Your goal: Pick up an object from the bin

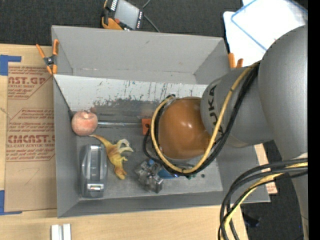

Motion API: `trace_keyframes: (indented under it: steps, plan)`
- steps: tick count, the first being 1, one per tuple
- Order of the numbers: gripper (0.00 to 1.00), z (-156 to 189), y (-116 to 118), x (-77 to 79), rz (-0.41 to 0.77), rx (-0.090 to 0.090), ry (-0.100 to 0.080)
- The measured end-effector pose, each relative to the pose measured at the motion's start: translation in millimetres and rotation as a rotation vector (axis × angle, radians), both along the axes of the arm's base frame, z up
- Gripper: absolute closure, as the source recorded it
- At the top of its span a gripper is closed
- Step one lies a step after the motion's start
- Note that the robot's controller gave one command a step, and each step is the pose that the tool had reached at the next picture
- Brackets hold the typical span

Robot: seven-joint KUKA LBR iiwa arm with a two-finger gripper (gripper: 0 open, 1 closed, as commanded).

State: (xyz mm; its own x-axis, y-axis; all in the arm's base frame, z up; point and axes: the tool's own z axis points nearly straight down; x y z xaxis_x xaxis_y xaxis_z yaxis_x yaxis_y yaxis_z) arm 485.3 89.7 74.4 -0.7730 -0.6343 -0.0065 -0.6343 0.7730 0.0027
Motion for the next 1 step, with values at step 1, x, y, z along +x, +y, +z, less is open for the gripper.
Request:
trace_keyframes:
  steps: [1]
  plan:
    - [1.0,-3.6,18.4,5.6,0.38,0.0,-0.003]
